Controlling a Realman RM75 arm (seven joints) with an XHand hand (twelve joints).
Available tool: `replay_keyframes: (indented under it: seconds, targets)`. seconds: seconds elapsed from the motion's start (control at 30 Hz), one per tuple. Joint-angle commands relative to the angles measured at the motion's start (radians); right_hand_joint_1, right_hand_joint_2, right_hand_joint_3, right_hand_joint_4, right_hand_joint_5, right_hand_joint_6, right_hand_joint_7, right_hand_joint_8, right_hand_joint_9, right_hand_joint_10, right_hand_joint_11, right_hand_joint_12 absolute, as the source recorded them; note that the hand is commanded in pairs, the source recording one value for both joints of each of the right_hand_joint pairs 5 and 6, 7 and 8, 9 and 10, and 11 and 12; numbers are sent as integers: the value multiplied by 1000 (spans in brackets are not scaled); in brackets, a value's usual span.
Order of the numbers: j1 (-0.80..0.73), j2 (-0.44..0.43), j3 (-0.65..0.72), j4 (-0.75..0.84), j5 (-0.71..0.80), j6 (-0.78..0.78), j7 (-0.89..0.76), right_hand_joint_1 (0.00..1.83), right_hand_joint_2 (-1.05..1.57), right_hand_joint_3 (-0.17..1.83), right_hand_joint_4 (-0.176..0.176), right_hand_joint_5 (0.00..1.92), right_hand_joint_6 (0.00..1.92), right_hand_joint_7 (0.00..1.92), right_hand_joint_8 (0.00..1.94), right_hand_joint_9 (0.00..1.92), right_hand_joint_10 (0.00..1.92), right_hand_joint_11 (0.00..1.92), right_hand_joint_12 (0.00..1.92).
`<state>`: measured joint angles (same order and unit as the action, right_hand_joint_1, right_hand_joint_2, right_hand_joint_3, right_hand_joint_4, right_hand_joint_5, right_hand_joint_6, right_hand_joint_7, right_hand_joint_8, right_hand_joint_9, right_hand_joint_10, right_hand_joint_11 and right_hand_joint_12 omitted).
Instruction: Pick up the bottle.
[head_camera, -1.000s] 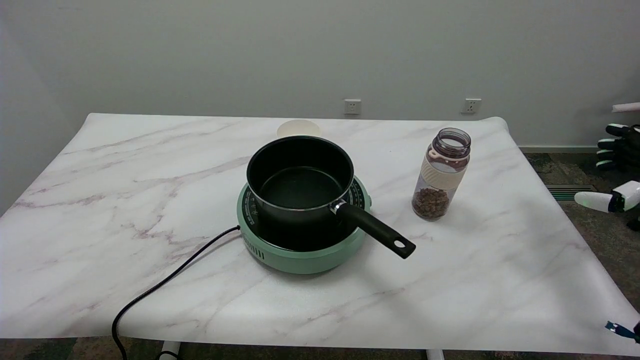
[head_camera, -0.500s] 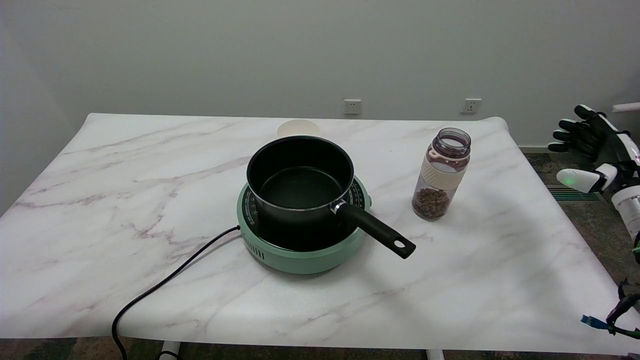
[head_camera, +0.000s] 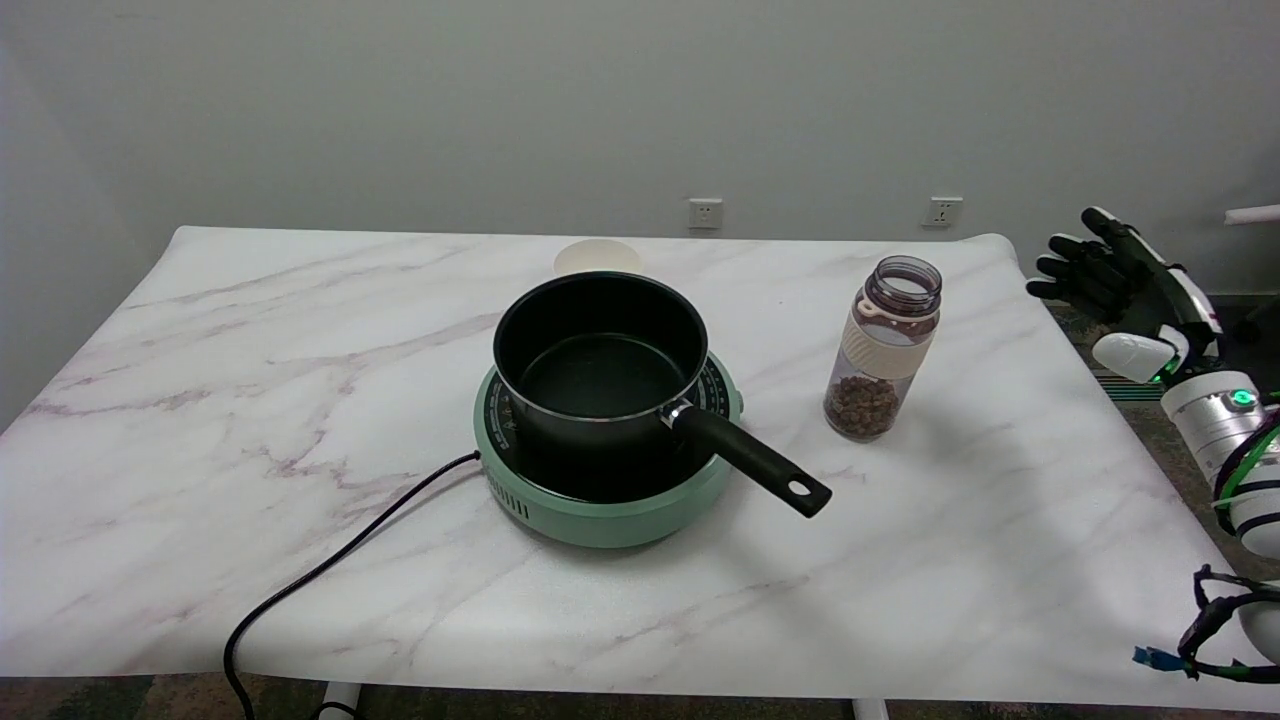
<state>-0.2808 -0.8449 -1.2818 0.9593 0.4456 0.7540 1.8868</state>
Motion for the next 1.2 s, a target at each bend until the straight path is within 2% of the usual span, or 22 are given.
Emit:
replay_keyframes:
  seconds: [0.03,0.33,0.37,0.4,0.6,0.87,1.2]
  targets:
    - [30,-18,-110,-23,7,43,126,1118,-736,915,0,180,180,480,480,530,530,665,665]
    - [106,2,-208,-63,3,31,126,1110,-786,909,0,191,191,469,469,525,525,653,653]
    - [86,20,-300,64,-42,97,305,1109,-788,901,0,190,190,468,468,523,523,651,651]
    - [112,5,-220,-56,-8,22,136,1107,-796,902,0,187,187,465,465,520,520,647,647]
    - [124,7,-219,-63,-61,-37,116,1098,-845,899,0,184,184,434,434,494,494,605,605]
    - [148,11,-214,-50,-175,-117,107,1109,-859,774,0,211,211,450,450,509,509,606,606]
    - [169,7,-211,-6,-192,-206,-84,1125,-845,801,0,293,293,545,545,548,548,627,627]
